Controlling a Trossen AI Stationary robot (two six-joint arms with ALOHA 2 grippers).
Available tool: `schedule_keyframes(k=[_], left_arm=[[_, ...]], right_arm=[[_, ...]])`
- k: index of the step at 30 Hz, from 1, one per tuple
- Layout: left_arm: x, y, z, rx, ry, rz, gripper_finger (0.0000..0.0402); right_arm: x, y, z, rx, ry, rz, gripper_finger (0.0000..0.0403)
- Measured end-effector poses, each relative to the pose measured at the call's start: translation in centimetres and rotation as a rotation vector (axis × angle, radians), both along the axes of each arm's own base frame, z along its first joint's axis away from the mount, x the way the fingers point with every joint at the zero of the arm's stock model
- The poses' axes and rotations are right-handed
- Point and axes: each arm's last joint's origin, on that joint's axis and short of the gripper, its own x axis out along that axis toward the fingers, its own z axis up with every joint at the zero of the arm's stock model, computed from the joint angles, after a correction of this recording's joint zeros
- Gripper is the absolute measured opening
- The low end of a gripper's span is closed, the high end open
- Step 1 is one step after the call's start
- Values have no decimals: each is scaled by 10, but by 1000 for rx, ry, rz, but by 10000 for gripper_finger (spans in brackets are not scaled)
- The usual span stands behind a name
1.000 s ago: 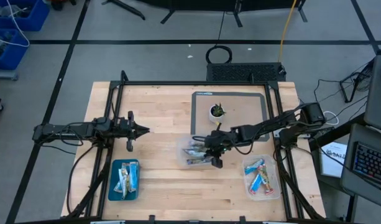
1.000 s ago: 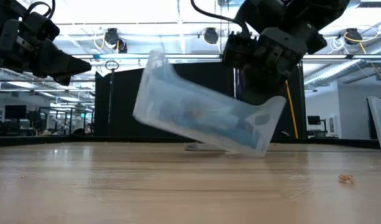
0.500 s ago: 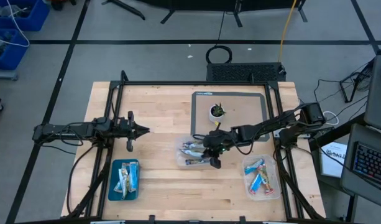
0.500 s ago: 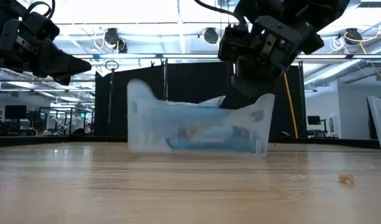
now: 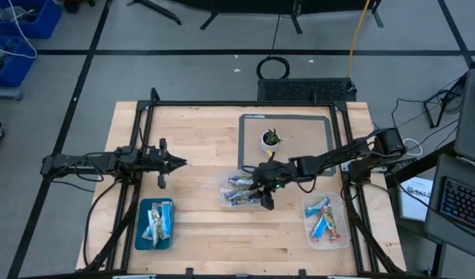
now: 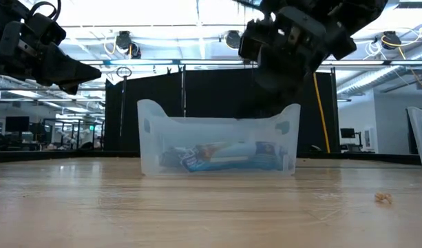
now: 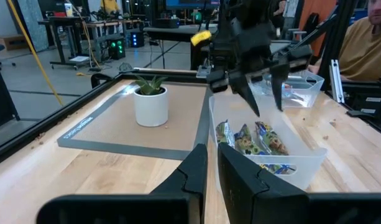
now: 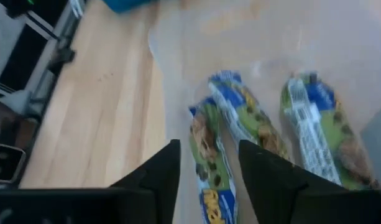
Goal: Pick and place Granola Bars by type
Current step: Return to Home Position
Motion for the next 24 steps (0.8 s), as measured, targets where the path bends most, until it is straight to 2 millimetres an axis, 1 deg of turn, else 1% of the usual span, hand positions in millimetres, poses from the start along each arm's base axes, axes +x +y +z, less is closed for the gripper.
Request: schedule_keyframes(k=[2,3,6,9,12,14,16,18,21,24], left_arm=[[0,0,0,0,0,0,42],[0,0,0,0,0,0,42],[0,0,0,0,0,0,42],[0,0,0,0,-1,0,42],[0,0,0,0,-1,0,42],[0,0,0,0,0,0,42],[0,0,0,0,0,0,42],[0,0,0,0,0,0,42],[0,0,0,0,0,0,42],[0,0,0,0,0,0,42]], right_arm=[[-1,0,10,-5,-54,8,165],[-3,0,19,-13,-89,16,169],[-16,-2,45,-37,-146,37,172],[-40,-5,76,-59,-184,49,168],[-71,-6,106,-108,-241,43,165],[-93,-6,121,-167,-288,26,165],[-115,-6,126,-217,-353,10,166],[-134,-8,124,-260,-410,-12,166],[-161,-16,111,-305,-487,-89,164],[-180,-22,94,-344,-582,-177,161]])
